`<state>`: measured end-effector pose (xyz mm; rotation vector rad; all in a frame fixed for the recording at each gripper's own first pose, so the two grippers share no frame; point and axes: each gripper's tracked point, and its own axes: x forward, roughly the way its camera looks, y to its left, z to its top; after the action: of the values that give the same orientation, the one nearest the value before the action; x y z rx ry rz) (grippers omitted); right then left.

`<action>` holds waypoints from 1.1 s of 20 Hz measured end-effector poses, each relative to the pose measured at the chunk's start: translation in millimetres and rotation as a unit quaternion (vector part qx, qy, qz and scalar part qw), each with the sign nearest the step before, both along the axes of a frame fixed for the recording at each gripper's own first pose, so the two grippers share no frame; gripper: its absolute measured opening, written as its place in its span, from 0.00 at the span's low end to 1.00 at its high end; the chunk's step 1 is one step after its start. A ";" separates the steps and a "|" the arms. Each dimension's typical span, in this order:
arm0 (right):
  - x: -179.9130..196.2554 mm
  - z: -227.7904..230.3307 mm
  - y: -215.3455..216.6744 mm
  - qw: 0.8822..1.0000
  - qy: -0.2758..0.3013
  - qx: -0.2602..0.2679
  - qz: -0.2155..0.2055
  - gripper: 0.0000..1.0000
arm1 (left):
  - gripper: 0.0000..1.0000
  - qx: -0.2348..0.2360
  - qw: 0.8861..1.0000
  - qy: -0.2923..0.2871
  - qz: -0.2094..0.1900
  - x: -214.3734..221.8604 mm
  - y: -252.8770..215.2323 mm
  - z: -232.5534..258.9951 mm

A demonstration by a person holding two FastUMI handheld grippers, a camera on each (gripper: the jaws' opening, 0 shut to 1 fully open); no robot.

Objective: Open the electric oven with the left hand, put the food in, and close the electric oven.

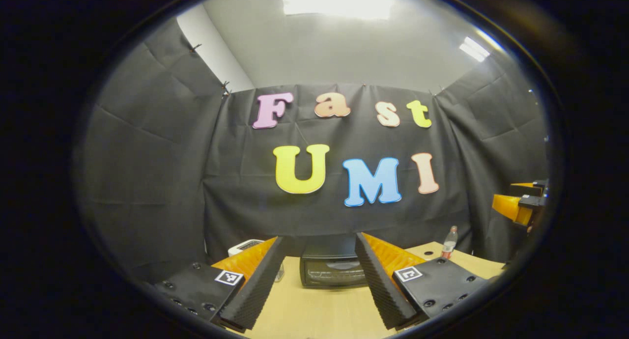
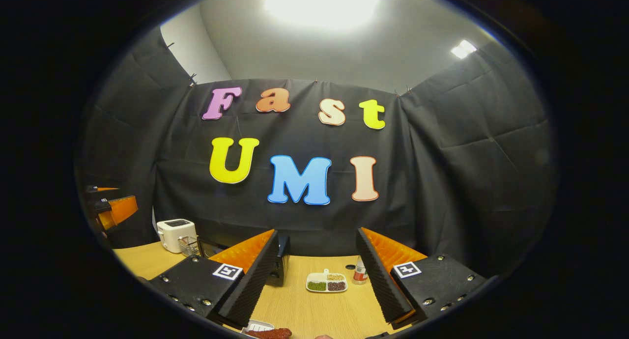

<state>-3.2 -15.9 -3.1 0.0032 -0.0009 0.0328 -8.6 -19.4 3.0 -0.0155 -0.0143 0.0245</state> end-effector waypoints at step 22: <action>21.5 -3.1 -32.3 0.999 -0.004 0.004 -0.049 0.96 | 1.00 -0.025 0.998 0.028 -0.054 152.6 -45.8 -67.2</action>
<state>18.4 -48.3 -6.1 0.0101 -0.0088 -0.0660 143.9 -65.2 -64.2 -0.0653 0.0431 -0.0836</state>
